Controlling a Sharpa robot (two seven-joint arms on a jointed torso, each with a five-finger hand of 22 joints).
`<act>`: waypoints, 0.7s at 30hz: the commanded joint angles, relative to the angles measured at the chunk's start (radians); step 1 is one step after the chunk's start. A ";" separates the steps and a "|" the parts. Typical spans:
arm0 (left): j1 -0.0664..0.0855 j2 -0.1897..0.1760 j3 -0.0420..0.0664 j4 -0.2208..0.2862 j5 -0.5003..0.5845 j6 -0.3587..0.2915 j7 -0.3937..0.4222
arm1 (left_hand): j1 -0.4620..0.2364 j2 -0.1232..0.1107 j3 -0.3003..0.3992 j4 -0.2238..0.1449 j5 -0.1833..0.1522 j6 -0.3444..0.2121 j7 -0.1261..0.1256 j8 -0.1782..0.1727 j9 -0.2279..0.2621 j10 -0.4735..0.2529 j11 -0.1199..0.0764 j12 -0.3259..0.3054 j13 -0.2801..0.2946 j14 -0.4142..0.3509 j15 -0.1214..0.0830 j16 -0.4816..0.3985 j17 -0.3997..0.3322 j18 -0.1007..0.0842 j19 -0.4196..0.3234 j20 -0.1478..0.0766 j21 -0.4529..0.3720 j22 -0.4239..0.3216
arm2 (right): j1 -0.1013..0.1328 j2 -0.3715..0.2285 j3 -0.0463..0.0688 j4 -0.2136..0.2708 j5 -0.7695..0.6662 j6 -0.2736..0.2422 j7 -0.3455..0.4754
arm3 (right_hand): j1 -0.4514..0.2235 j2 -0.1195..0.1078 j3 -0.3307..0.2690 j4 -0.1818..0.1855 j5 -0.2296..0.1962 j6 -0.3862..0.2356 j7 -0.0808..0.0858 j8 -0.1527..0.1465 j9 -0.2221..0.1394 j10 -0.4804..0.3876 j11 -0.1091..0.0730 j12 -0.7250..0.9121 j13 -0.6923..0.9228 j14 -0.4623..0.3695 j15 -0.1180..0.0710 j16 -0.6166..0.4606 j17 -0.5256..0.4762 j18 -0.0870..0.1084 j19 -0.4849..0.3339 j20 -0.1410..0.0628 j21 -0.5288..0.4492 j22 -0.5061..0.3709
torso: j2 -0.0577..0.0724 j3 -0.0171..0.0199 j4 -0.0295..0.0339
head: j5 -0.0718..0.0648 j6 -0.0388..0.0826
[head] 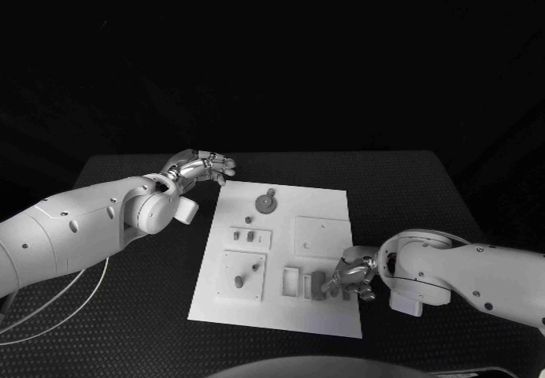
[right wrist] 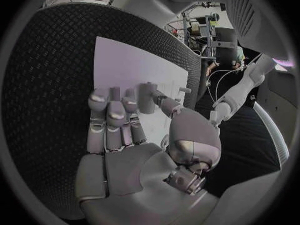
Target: Assemble the parts on the task board
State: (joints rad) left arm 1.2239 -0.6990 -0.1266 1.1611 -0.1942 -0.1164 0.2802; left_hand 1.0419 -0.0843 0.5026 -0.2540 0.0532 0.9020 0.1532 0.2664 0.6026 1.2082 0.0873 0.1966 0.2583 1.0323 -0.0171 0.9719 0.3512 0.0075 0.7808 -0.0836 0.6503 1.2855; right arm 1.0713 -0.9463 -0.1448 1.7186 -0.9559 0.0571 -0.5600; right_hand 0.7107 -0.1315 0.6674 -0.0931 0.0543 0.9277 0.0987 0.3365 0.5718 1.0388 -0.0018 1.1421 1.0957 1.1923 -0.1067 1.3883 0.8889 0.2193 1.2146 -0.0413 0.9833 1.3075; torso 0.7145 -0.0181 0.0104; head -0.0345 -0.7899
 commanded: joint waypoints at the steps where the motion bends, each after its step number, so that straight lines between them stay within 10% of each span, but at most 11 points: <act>1: 0.001 0.002 0.001 0.003 0.006 0.015 0.006 | -0.008 -0.004 0.000 0.008 0.000 -0.002 0.002 -0.007 0.002 -0.007 0.000 0.007 0.000 -0.003 0.007 -0.006 0.001 -0.002 -0.002 -0.025 -0.006 0.001 | -0.001 0.014 0.000 -0.006 -0.028 -0.036 0.014 | -0.009 -0.003 0.000 -0.006 -0.006 0.018 0.011 -0.006 -0.002 0.007 0.001 -0.004 0.002 0.006 0.000 -0.005 0.002 0.042 -0.007 0.002 0.004 0.016 | 0.000 0.0000 0.0000 | 0.000 -0.002; 21: 0.001 0.002 0.001 0.004 0.006 0.017 0.002 | -0.010 -0.005 -0.001 0.010 0.000 -0.003 0.003 -0.007 0.002 -0.008 0.000 0.007 0.000 -0.003 0.007 -0.006 0.002 -0.002 -0.002 -0.025 -0.007 0.002 | -0.001 0.055 0.000 -0.030 -0.015 -0.065 0.011 | -0.040 -0.055 0.008 0.006 -0.006 0.012 0.014 -0.017 -0.005 0.004 0.004 -0.011 0.008 0.007 0.003 -0.016 0.012 0.042 -0.009 0.002 0.005 0.010 | 0.000 -0.0009 0.0003 | 0.001 -0.002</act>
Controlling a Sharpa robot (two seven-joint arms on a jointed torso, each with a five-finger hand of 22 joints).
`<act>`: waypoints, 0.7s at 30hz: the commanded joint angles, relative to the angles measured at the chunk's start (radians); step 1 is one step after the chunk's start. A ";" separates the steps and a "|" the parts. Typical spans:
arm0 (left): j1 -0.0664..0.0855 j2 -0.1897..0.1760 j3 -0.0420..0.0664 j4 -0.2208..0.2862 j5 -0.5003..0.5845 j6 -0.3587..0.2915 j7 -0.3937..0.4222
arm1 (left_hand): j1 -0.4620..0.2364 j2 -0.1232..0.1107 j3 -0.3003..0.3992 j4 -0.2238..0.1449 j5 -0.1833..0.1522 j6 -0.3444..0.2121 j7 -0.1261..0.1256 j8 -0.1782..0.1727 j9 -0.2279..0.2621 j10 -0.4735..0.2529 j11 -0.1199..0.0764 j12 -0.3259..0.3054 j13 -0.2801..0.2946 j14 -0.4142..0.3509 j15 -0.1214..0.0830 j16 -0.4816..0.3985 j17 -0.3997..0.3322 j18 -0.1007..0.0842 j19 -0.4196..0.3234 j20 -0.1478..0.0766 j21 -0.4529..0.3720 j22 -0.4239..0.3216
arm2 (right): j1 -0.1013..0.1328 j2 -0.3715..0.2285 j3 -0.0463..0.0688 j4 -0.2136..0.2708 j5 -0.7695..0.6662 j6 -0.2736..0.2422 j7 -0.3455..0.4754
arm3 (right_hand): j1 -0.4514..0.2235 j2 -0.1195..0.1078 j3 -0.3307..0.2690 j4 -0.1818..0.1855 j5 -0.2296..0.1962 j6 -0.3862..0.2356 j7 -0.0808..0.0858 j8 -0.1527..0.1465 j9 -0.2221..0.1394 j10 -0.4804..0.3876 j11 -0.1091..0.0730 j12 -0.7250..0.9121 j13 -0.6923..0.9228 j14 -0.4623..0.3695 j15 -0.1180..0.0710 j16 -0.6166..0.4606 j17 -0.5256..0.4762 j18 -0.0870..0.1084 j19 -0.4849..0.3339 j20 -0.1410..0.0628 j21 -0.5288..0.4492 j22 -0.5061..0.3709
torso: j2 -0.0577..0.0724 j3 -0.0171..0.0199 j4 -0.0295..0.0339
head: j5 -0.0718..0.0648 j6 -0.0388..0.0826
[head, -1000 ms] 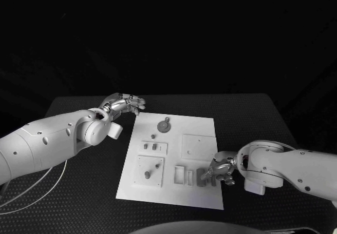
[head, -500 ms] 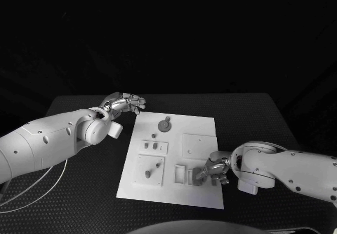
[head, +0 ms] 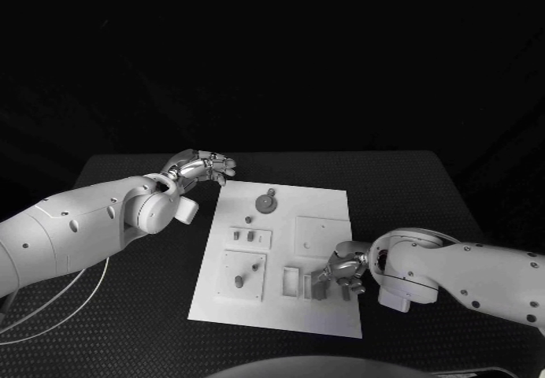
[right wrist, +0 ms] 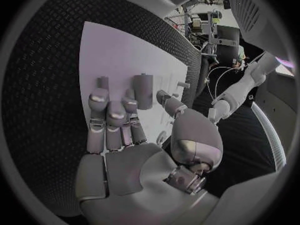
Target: Assemble the parts on the task board
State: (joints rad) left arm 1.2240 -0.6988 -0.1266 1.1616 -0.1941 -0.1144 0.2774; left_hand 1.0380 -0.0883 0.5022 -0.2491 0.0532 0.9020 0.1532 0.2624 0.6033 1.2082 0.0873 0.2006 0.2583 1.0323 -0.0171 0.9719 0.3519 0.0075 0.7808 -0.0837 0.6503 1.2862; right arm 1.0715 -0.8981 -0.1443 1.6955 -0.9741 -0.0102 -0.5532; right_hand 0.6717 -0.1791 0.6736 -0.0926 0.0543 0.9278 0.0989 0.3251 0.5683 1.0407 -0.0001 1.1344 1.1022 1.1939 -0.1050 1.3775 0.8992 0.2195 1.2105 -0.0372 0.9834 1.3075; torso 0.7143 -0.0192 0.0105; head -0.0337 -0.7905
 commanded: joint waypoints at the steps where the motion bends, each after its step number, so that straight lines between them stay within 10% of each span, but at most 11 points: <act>1: 0.001 0.002 0.001 0.003 0.006 0.015 0.005 | -0.006 -0.001 0.000 0.005 0.000 -0.003 0.003 -0.003 0.001 -0.008 0.000 0.004 0.000 -0.003 0.007 -0.006 0.001 -0.002 -0.002 -0.025 -0.007 0.001 | -0.001 0.008 -0.001 -0.008 0.007 0.003 0.003 | 0.001 -0.007 0.003 0.005 -0.006 0.012 0.014 -0.006 -0.002 0.002 0.002 -0.003 0.001 0.006 0.001 -0.005 0.002 0.042 -0.004 -0.002 0.005 0.010 | 0.000 0.0005 0.0002 | 0.001 -0.002; 21: 0.001 0.000 0.001 0.003 0.006 0.015 0.004 | -0.007 -0.001 -0.001 0.006 0.000 -0.003 0.003 -0.004 0.002 -0.008 0.000 0.004 0.000 -0.003 0.007 -0.006 0.002 -0.002 -0.002 -0.025 -0.007 0.002 | -0.003 0.024 -0.017 -0.027 -0.007 -0.035 -0.001 | 0.157 0.083 0.037 -0.153 -0.006 0.060 0.001 0.007 0.009 0.023 -0.009 -0.001 0.016 0.016 -0.007 -0.014 0.027 0.042 -0.002 0.003 0.021 0.008 | 0.000 0.0010 -0.0012 | 0.004 -0.005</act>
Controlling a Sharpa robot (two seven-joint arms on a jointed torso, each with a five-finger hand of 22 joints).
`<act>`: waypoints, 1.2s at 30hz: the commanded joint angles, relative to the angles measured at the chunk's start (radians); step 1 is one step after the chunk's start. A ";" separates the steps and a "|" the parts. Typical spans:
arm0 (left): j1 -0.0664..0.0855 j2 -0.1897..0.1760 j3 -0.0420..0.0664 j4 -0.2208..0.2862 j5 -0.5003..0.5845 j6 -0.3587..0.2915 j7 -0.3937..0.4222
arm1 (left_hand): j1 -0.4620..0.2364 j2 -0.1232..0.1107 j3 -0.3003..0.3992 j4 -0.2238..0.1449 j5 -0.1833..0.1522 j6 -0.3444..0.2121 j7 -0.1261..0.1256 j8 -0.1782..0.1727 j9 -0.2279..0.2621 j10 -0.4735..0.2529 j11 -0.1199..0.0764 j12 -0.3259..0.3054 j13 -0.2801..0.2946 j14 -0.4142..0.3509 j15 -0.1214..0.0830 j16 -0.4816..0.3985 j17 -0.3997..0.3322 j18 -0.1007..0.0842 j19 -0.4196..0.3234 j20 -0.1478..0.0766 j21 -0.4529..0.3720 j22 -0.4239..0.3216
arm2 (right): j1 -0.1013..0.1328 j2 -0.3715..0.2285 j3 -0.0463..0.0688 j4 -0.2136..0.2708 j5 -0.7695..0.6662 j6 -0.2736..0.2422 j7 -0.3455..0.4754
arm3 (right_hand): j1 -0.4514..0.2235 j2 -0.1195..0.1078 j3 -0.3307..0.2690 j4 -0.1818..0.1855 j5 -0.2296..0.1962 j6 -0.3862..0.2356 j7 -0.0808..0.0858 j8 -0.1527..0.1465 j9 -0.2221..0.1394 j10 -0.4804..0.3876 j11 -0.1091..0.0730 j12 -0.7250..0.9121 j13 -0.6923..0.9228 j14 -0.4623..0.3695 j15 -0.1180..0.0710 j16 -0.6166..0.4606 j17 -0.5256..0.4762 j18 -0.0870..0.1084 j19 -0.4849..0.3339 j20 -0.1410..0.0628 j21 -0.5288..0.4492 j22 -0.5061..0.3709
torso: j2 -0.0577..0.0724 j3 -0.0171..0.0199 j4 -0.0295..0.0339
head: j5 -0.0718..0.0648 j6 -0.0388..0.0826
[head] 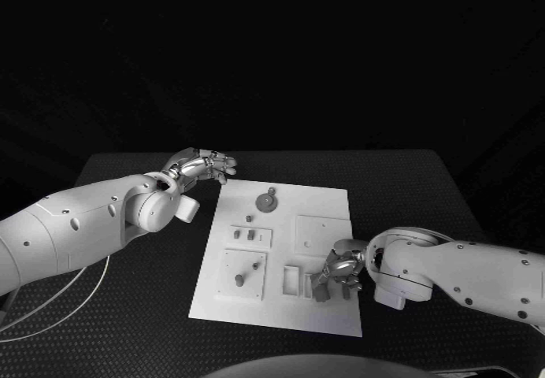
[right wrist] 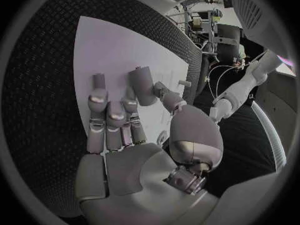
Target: Assemble the parts on the task board
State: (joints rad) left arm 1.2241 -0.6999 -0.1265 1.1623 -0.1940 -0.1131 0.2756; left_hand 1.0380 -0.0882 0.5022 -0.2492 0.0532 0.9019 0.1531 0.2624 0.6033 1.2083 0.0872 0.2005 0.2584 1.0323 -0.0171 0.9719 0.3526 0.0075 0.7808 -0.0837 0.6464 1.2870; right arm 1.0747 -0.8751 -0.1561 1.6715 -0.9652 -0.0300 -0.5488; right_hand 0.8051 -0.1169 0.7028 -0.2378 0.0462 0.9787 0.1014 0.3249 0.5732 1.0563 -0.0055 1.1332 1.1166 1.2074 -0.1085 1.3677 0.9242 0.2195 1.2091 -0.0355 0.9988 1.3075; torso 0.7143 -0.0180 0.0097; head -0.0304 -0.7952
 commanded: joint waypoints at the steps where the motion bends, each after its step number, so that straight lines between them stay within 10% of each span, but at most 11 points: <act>1: 0.001 0.001 0.001 0.002 0.006 0.013 0.005 | -0.007 -0.001 -0.001 0.006 0.000 -0.003 0.003 -0.004 0.002 -0.008 0.000 0.004 0.000 -0.003 0.007 -0.006 0.001 -0.002 -0.002 -0.025 -0.003 0.001 | -0.007 0.000 -0.006 -0.002 -0.015 -0.018 -0.004 | 0.021 0.021 0.008 -0.007 0.002 0.013 -0.002 0.008 0.004 0.010 -0.005 0.000 0.001 0.004 -0.005 -0.005 0.003 0.042 0.000 0.002 0.006 0.007 | 0.000 -0.0001 0.0000 | 0.001 0.000; 8: 0.001 0.001 0.001 0.002 0.006 0.012 0.005 | -0.007 -0.001 0.000 0.007 0.000 -0.003 0.003 -0.004 0.002 -0.008 0.000 0.005 0.000 -0.003 0.007 -0.006 0.001 -0.002 -0.002 -0.025 -0.003 0.002 | -0.005 -0.020 -0.005 0.025 0.020 -0.029 -0.002 | -0.007 0.014 0.010 0.010 0.004 0.030 -0.008 0.009 0.002 0.026 -0.010 -0.001 0.003 0.014 -0.010 -0.010 0.007 0.042 0.007 0.005 0.009 0.002 | -0.001 -0.0012 -0.0002 | 0.000 0.003; 16: 0.001 0.000 0.001 -0.001 0.006 0.011 0.004 | -0.007 -0.001 -0.001 0.007 0.000 -0.003 0.003 -0.004 0.002 -0.008 0.000 0.005 0.000 -0.003 0.007 -0.006 0.002 -0.002 -0.002 -0.025 -0.004 0.002 | 0.051 -0.044 -0.005 0.057 0.090 -0.031 -0.009 | -0.043 -0.002 0.015 0.036 0.004 0.040 -0.010 0.004 -0.002 0.033 -0.013 -0.005 0.005 0.020 -0.013 -0.016 0.012 0.042 0.011 0.005 0.010 -0.001 | -0.001 -0.0016 -0.0002 | 0.002 0.006; 28: 0.001 0.004 0.001 -0.001 0.006 0.011 0.003 | -0.007 -0.001 0.000 0.008 0.000 -0.002 0.003 -0.003 0.002 -0.008 0.000 0.005 0.000 -0.004 0.007 -0.007 0.002 -0.002 -0.002 -0.025 -0.004 0.002 | 0.072 0.032 -0.006 0.001 0.209 -0.040 -0.026 | -0.050 -0.014 0.017 0.034 0.005 0.044 -0.011 0.002 -0.004 0.035 -0.014 -0.008 0.008 0.022 -0.014 -0.019 0.016 0.042 0.011 0.003 0.012 -0.002 | 0.000 -0.0014 0.0002 | 0.000 0.010; 36: 0.001 0.005 0.001 0.000 0.006 0.012 0.002 | -0.007 -0.001 0.000 0.008 0.000 -0.002 0.002 -0.003 0.002 -0.008 -0.001 0.006 0.000 -0.004 0.007 -0.007 0.002 -0.002 -0.002 -0.025 -0.004 0.003 | 0.072 0.074 -0.031 -0.020 0.252 -0.069 -0.040 | -0.074 -0.022 0.013 0.046 0.004 0.046 -0.011 -0.002 -0.007 0.035 -0.013 -0.011 0.011 0.022 -0.013 -0.022 0.021 0.042 0.007 0.004 0.012 -0.003 | 0.000 -0.0007 0.0009 | -0.001 0.007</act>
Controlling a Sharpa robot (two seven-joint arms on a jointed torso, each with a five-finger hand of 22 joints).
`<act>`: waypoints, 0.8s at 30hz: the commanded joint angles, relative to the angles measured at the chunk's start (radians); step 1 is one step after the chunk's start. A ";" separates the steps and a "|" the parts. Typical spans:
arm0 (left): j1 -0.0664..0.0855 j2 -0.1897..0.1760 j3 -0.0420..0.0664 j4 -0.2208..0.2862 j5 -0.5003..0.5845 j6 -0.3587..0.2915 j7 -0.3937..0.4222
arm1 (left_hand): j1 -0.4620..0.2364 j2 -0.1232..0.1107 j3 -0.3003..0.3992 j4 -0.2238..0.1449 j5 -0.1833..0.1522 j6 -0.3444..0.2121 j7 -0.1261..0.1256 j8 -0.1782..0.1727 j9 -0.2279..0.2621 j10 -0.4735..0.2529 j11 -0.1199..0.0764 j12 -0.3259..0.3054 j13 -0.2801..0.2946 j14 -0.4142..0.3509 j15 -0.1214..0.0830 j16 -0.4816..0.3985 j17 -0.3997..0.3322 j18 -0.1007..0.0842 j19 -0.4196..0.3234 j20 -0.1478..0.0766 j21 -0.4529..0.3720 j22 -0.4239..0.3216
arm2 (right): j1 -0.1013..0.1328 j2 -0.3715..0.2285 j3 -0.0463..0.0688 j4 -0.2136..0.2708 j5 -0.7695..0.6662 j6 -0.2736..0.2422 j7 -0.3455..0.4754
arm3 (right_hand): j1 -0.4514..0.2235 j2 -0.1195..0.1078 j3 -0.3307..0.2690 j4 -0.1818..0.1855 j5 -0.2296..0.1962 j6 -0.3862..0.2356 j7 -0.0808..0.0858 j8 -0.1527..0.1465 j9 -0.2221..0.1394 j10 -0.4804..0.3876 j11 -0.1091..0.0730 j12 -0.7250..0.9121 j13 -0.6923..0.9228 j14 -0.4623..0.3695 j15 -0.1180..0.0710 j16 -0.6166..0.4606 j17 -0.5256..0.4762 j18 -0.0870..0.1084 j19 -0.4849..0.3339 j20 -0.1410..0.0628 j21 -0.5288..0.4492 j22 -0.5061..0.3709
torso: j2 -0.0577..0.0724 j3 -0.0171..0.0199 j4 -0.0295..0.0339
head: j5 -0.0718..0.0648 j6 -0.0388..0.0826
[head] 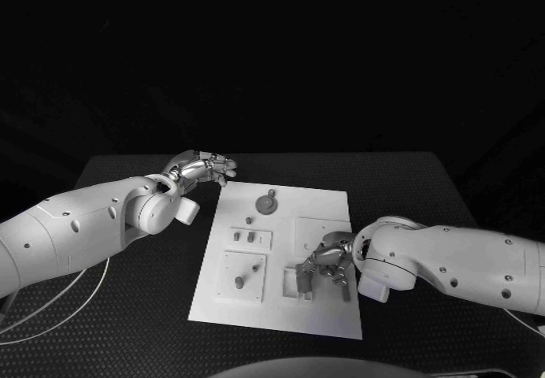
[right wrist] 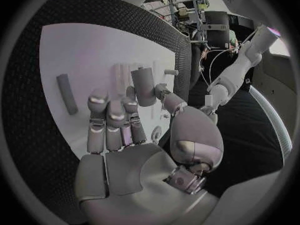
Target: Assemble the parts on the task board
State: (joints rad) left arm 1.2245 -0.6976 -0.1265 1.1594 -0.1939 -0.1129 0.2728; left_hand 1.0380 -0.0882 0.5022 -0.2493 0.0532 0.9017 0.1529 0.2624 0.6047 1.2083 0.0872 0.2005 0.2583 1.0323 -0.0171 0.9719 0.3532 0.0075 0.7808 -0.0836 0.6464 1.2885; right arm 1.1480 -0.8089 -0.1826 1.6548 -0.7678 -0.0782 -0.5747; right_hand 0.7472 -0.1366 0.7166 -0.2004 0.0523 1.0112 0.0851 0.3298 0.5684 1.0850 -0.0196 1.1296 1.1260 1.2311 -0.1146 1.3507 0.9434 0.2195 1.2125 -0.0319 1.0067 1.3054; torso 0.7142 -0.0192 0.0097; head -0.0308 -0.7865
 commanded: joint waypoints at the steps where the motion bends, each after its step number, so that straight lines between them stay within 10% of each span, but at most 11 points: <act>1: 0.001 0.003 0.001 0.003 0.006 0.012 0.005 | -0.007 -0.001 0.000 0.008 0.000 -0.002 0.003 -0.003 0.001 -0.008 -0.001 0.006 0.000 -0.004 0.007 -0.007 0.002 -0.002 -0.002 -0.025 -0.005 0.001 | -0.001 0.011 -0.008 -0.004 0.054 -0.026 -0.014 | -0.031 -0.012 0.000 0.021 -0.002 0.014 0.006 -0.008 -0.003 0.005 0.001 -0.009 0.002 -0.002 -0.007 -0.007 0.003 0.042 0.003 0.001 0.003 -0.002 | 0.000 0.0006 0.0006 | 0.000 -0.001; 24: 0.001 -0.001 0.000 0.006 0.006 0.013 0.003 | -0.008 -0.002 0.000 0.010 0.000 -0.001 0.002 -0.003 0.002 -0.008 -0.001 0.006 0.000 -0.004 0.007 -0.008 0.002 -0.002 -0.003 -0.025 -0.006 0.002 | -0.001 0.040 -0.024 -0.009 0.048 -0.025 -0.017 | -0.046 -0.034 0.021 0.040 -0.003 0.016 0.004 -0.010 -0.002 0.007 -0.001 -0.011 0.008 -0.003 -0.009 -0.009 0.011 0.042 0.003 -0.004 0.006 -0.004 | 0.001 0.0000 0.0001 | 0.006 -0.006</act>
State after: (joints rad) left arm 1.2246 -0.6991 -0.1268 1.1621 -0.1939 -0.1128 0.2708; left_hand 1.0381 -0.0882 0.5016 -0.2444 0.0532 0.9013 0.1525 0.2624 0.6054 1.2083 0.0872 0.2005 0.2583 1.0290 -0.0139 0.9681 0.3539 0.0075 0.7808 -0.0837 0.6464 1.2891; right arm 1.1478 -0.7701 -0.2062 1.6448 -0.7153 -0.1196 -0.5908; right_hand 0.7028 -0.1655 0.7328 -0.1627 0.0504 1.0163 0.0863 0.3243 0.5661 1.0850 -0.0195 1.1228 1.1326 1.2275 -0.1176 1.3468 0.9534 0.2237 1.2125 -0.0318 1.0067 1.3027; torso 0.7150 -0.0184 0.0092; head -0.0256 -0.7910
